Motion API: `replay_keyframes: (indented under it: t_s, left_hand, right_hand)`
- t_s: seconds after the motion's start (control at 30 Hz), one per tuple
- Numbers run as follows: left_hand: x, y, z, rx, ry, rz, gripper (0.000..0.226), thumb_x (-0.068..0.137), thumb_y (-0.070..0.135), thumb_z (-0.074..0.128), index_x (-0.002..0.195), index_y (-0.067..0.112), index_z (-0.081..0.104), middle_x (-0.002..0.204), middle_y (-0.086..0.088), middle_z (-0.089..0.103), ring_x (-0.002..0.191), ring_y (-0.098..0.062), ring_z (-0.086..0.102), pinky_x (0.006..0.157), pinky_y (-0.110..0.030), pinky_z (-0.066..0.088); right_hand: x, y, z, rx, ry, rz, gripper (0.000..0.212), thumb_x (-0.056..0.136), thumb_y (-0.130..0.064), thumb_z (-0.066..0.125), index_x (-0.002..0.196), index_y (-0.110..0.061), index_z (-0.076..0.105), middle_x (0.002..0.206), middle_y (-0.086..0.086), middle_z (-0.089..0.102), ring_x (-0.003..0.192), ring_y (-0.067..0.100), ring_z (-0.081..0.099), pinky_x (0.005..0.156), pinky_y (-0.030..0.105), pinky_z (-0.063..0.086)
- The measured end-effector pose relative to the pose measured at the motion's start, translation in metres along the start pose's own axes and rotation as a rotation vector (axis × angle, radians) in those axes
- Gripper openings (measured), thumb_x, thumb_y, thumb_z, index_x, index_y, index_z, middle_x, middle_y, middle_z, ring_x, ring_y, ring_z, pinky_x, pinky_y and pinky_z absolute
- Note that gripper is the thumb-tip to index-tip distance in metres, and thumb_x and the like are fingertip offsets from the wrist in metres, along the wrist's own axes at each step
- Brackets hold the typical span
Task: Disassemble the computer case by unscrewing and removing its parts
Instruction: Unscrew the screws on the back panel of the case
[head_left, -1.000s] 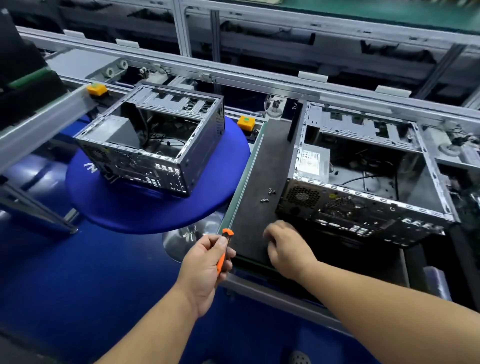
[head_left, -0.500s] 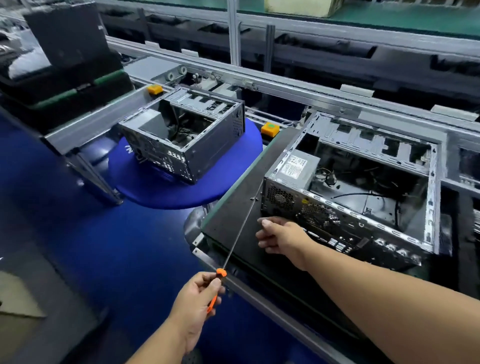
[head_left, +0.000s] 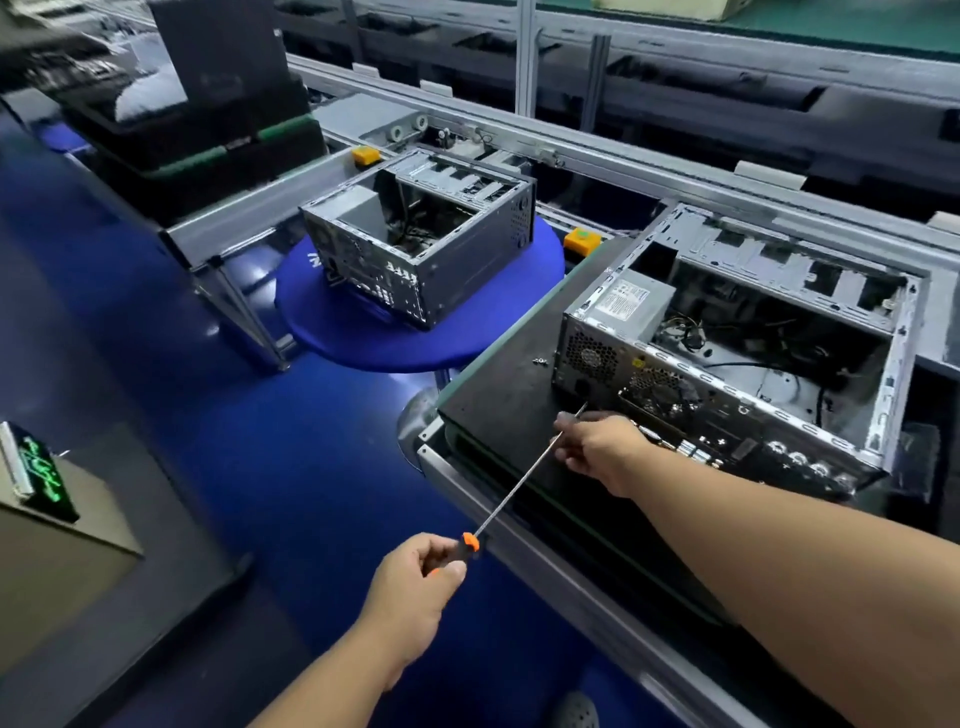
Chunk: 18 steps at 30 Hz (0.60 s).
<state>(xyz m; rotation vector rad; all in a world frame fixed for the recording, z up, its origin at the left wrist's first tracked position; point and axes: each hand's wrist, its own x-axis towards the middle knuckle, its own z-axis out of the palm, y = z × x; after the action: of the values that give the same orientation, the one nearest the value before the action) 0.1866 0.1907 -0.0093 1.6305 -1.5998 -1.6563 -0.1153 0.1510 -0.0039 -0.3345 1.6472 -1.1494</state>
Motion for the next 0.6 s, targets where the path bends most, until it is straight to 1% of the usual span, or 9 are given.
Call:
replay_keyframes:
  t_s: [0.07,0.1,0.2,0.3,0.37,0.43,0.53,0.6]
  left_hand:
    - [-0.003,0.002,0.004,0.047,-0.010,0.044,0.017,0.094,0.017,0.071,0.096,0.033,0.075,0.086,0.013,0.074,0.072,-0.001,0.063,0.065,-0.017,0.051]
    - [-0.004,0.002,0.006,0.055,-0.014,0.064,0.017,0.094,0.017,0.072,0.096,0.033,0.075,0.087,0.013,0.073,0.072,0.000,0.063,0.064,-0.016,0.051]
    - [-0.008,-0.001,0.011,0.051,-0.017,0.105,0.016,0.092,0.017,0.072,0.096,0.033,0.073,0.088,0.008,0.072,0.070,0.001,0.060,0.063,-0.015,0.051]
    - [-0.009,-0.002,0.016,0.055,-0.005,0.125,0.017,0.092,0.015,0.073,0.095,0.032,0.072,0.089,0.005,0.071,0.066,0.002,0.057,0.059,-0.013,0.048]
    - [-0.009,-0.001,0.017,0.050,-0.001,0.125,0.018,0.092,0.015,0.073,0.095,0.033,0.071,0.086,0.006,0.071,0.063,0.001,0.056,0.056,-0.014,0.048]
    - [-0.009,-0.002,0.018,0.040,0.001,0.116,0.019,0.092,0.017,0.073,0.094,0.035,0.070,0.083,0.010,0.069,0.061,0.000,0.055,0.055,-0.018,0.049]
    - [-0.009,-0.005,0.023,0.052,0.002,0.117,0.020,0.092,0.019,0.074,0.096,0.038,0.069,0.086,0.011,0.069,0.064,0.000,0.057,0.060,-0.024,0.054]
    - [-0.009,-0.008,0.027,0.060,0.003,0.119,0.020,0.091,0.021,0.075,0.096,0.039,0.067,0.085,0.011,0.068,0.065,-0.001,0.057,0.061,-0.026,0.055]
  right_hand:
    - [0.002,0.003,-0.010,-0.026,0.037,0.018,0.017,0.097,-0.023,0.071,0.093,-0.009,0.062,0.074,0.007,0.066,0.057,0.013,0.065,0.044,0.019,0.050]
    - [0.003,0.004,-0.014,-0.033,0.046,0.027,0.018,0.097,-0.024,0.071,0.089,-0.011,0.062,0.074,0.005,0.066,0.058,0.012,0.065,0.045,0.018,0.050]
    - [0.008,0.010,-0.022,-0.014,0.054,0.025,0.017,0.098,-0.027,0.070,0.090,-0.014,0.062,0.075,0.003,0.065,0.056,0.007,0.065,0.043,0.015,0.047]
    - [0.011,0.012,-0.024,-0.012,0.038,0.011,0.016,0.101,-0.028,0.065,0.093,-0.015,0.062,0.071,0.000,0.065,0.051,0.002,0.064,0.041,0.012,0.045]
    - [0.011,0.011,-0.026,0.002,0.023,0.002,0.017,0.102,-0.029,0.063,0.093,-0.015,0.063,0.065,-0.002,0.065,0.052,0.002,0.063,0.043,0.012,0.046]
    - [0.010,0.010,-0.028,0.054,0.000,-0.001,0.016,0.102,-0.027,0.063,0.092,-0.014,0.063,0.066,0.000,0.064,0.054,0.005,0.062,0.045,0.013,0.049]
    - [0.011,0.013,-0.031,0.137,-0.023,-0.010,0.016,0.103,-0.024,0.061,0.092,-0.013,0.062,0.072,0.005,0.060,0.053,0.006,0.061,0.047,0.014,0.051]
    - [0.012,0.014,-0.031,0.147,-0.025,-0.018,0.017,0.104,-0.023,0.059,0.092,-0.012,0.061,0.073,0.005,0.058,0.050,0.005,0.061,0.048,0.014,0.051]
